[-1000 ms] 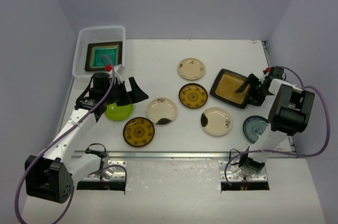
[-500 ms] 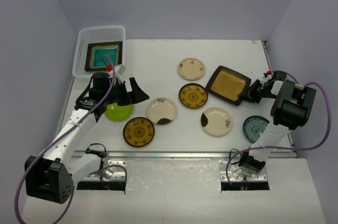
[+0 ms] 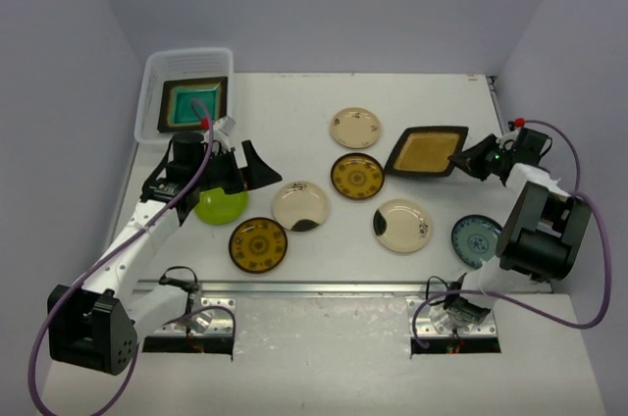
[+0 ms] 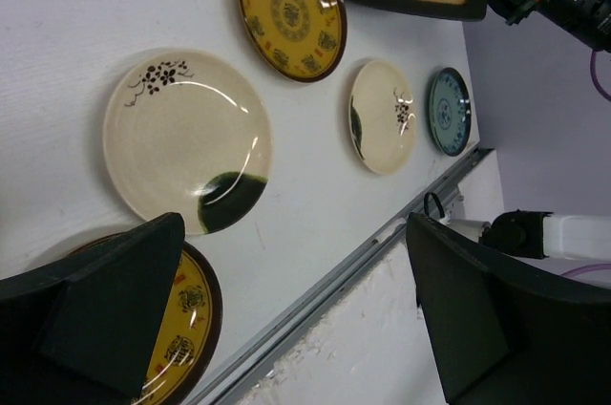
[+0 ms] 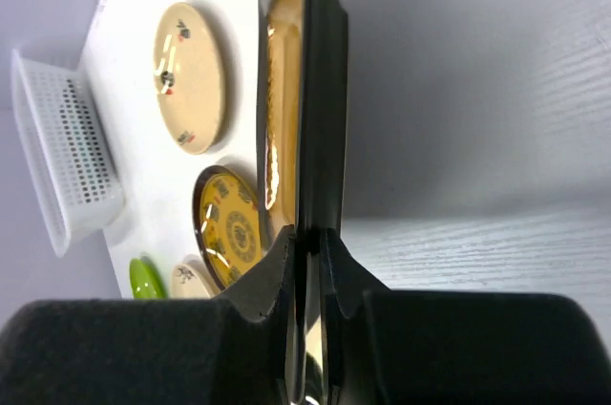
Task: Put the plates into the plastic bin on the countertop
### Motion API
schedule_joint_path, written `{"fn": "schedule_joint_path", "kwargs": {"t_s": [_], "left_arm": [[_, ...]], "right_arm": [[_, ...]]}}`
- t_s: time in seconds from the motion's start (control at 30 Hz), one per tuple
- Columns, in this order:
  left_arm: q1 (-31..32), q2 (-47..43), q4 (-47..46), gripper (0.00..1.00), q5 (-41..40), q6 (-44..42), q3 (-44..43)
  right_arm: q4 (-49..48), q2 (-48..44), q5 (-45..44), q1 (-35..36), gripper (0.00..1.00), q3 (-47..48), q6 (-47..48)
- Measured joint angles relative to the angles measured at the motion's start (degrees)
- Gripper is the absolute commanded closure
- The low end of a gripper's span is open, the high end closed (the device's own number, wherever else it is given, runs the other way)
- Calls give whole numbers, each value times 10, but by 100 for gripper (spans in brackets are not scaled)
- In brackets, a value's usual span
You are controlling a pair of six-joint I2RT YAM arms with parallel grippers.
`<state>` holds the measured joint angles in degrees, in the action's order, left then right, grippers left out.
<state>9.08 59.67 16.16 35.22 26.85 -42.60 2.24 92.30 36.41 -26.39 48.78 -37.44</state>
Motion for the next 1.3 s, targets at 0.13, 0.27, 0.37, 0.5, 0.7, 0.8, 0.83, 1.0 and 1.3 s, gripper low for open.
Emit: {"fn": "schedule_joint_path", "kwargs": {"t_s": [0.13,0.27,0.37,0.5,0.7,0.8,0.83,1.0,1.3], "left_arm": [[0,10,-38,0,26,31,6],[0,26,-75,0,47,66,7],[0,38,-117,0,61,97,7],[4,51,-165,0,67,129,7],[24,100,-249,0,60,182,7],[38,141,-298,0,61,216,14],[41,151,-309,0,61,226,19],[45,165,-323,0,61,244,32],[80,170,-363,0,52,261,54]], "right_arm": [[-40,-38,20,-1,100,-27,-26],[-68,-63,41,-1,100,-55,-52],[-83,-82,62,-1,100,-67,-71],[-131,-102,104,12,100,-78,-105],[-151,-132,120,69,100,-81,-110],[-154,-117,129,83,100,-81,-111],[-163,-105,132,82,100,-83,-117],[-200,-66,134,82,100,-105,-152],[-295,-61,161,104,100,-106,-237]]}}
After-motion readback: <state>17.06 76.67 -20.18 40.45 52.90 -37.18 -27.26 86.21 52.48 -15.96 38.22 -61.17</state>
